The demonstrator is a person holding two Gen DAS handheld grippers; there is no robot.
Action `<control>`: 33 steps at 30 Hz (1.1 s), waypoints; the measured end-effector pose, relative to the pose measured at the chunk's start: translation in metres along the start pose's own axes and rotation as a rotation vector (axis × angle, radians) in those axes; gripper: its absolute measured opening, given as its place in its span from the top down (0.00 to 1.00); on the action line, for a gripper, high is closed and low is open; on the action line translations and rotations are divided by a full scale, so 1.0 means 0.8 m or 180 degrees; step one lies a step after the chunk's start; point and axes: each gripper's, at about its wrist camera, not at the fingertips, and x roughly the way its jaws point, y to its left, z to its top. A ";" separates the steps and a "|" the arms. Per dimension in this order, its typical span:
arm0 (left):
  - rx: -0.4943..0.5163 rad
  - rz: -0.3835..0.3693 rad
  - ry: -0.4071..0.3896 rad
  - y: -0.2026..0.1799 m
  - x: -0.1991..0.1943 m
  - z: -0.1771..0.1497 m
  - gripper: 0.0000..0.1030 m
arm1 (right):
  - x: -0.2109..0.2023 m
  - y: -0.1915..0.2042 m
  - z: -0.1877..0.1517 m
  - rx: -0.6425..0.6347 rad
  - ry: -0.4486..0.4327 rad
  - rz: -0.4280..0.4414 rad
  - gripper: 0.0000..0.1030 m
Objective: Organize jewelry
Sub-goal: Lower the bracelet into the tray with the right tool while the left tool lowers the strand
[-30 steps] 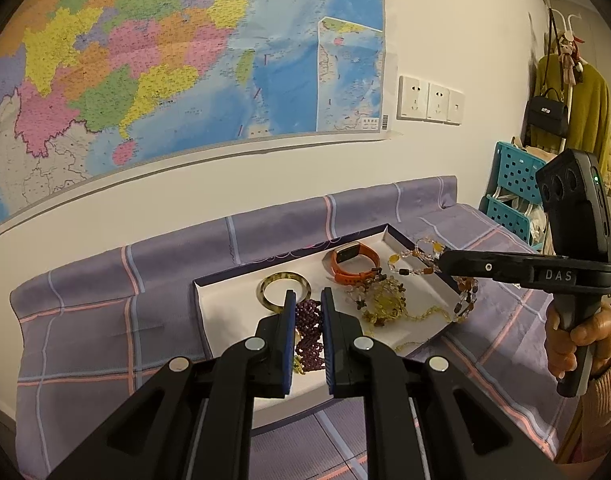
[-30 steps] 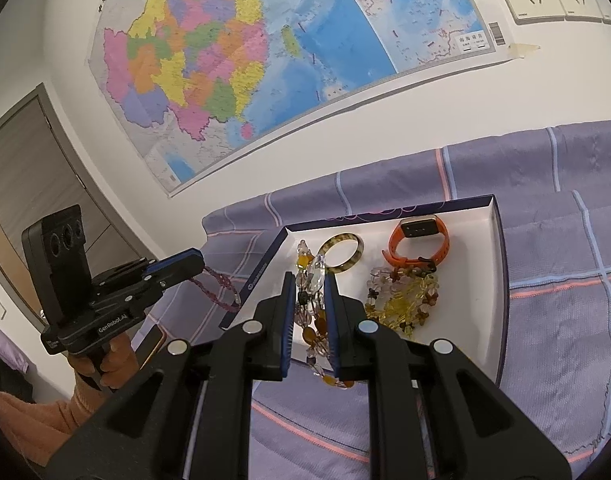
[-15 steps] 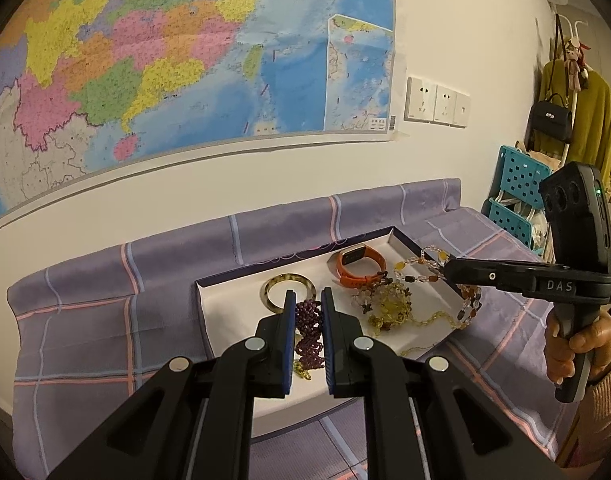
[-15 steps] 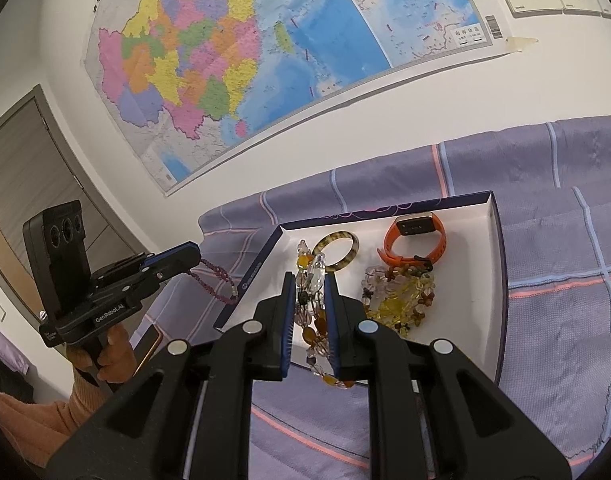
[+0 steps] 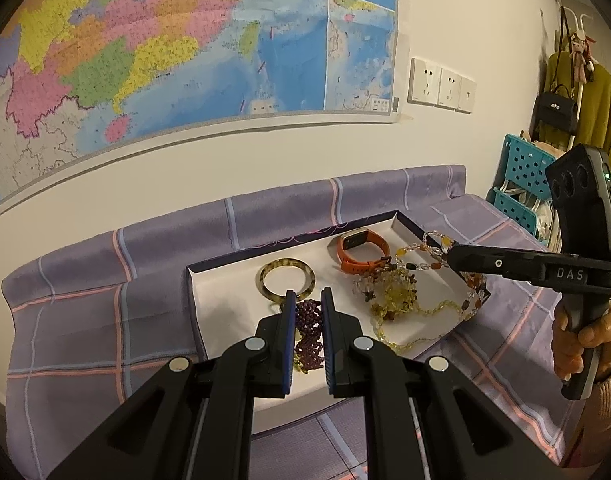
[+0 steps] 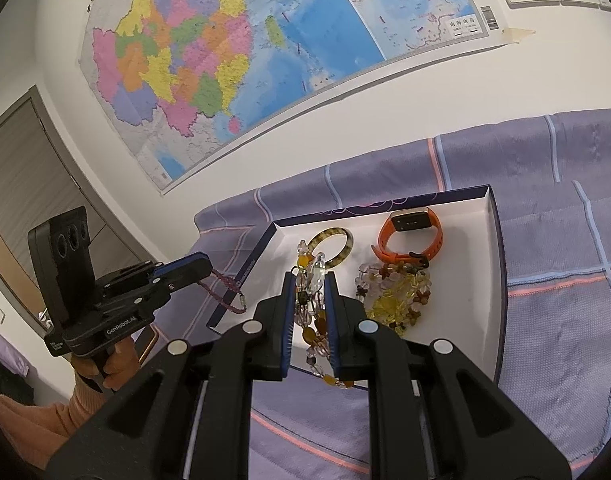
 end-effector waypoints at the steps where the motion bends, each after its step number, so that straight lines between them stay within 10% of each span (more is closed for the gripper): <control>1: -0.0005 0.0000 0.0005 0.000 0.001 -0.001 0.90 | 0.001 0.000 0.000 0.0001 0.0002 -0.0002 0.86; 33: -0.0127 -0.0024 0.0205 0.001 0.031 -0.016 0.90 | 0.031 -0.021 -0.002 0.0087 0.0161 -0.0096 0.86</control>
